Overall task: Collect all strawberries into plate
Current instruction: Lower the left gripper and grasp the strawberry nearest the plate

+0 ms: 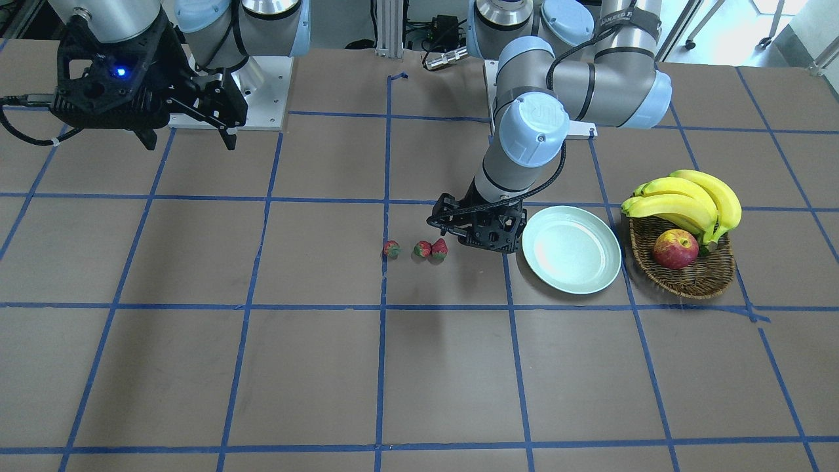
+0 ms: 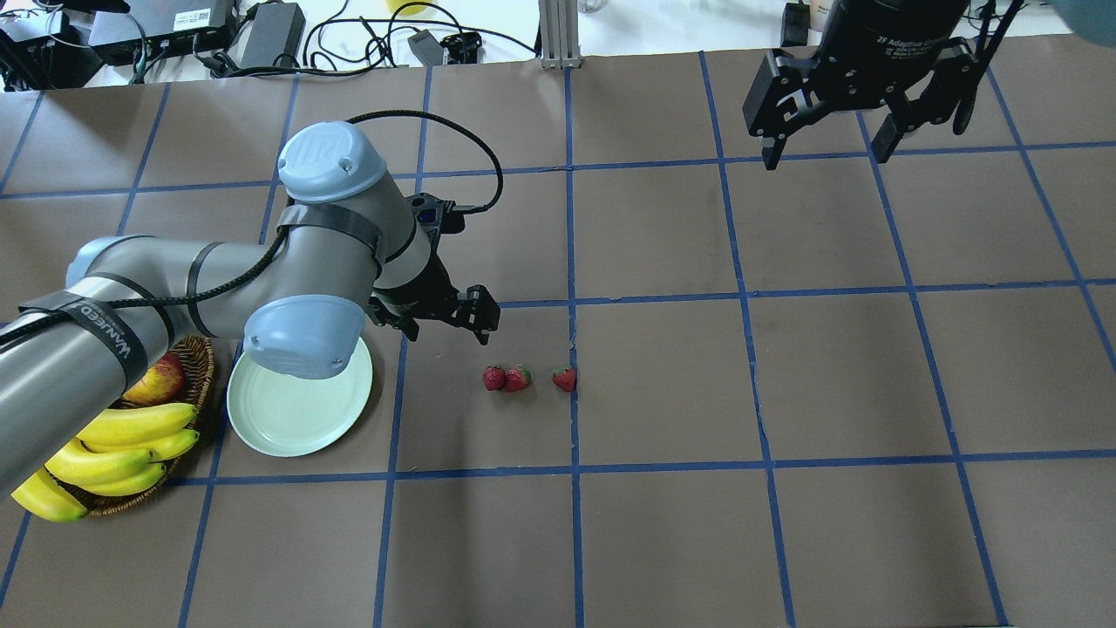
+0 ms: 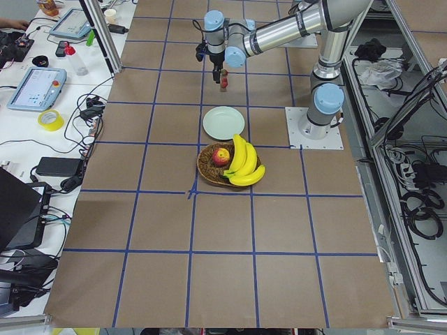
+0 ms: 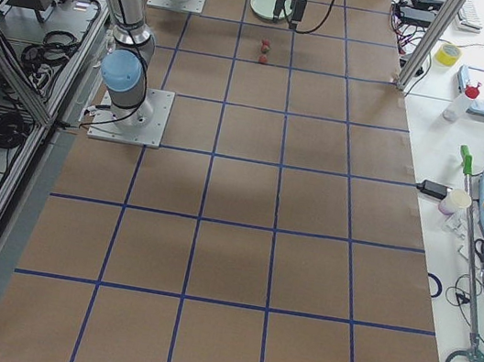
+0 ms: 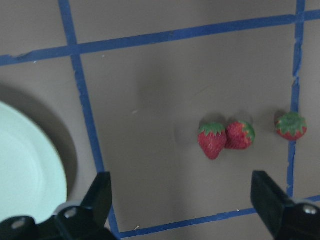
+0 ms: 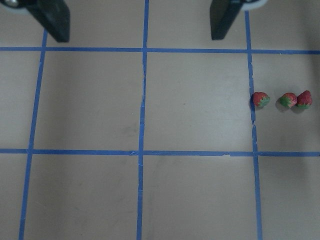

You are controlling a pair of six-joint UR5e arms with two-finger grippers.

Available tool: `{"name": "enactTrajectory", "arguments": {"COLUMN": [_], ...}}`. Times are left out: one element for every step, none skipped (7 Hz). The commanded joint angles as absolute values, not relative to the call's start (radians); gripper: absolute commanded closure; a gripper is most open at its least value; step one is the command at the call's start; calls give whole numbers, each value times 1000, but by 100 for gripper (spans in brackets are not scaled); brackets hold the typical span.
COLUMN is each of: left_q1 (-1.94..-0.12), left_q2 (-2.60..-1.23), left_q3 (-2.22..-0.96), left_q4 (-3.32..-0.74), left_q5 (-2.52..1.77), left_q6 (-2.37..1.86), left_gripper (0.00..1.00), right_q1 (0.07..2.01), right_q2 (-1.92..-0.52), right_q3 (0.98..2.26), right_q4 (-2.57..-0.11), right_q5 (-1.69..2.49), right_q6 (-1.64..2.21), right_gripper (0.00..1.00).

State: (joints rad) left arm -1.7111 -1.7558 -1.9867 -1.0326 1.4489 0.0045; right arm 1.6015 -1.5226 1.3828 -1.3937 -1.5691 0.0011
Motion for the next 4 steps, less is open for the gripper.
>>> {"name": "enactTrajectory", "arguments": {"left_q1": [-1724, -1758, -1776, -1776], "left_q2": [-1795, -1811, -1828, -1838], "left_q3": [-2035, -2037, -2037, -2037], "left_q4": [-979, -968, -954, -954], "left_q5": [1436, 1437, 1439, 1439], "left_q6": [6, 6, 6, 6], "left_gripper": [0, 7, 8, 13], "right_q1": [1598, 1598, 1598, 1600], "right_q2": [-1529, -1531, -1529, -1531], "right_q3": [1420, 1433, 1433, 1437], "right_q4": [-1390, -1408, -1457, -1474], "right_q5": [-1559, -1555, -1557, -1557], "right_q6": [-72, -72, -74, -72], "right_gripper": [0, 0, 0, 0]}}
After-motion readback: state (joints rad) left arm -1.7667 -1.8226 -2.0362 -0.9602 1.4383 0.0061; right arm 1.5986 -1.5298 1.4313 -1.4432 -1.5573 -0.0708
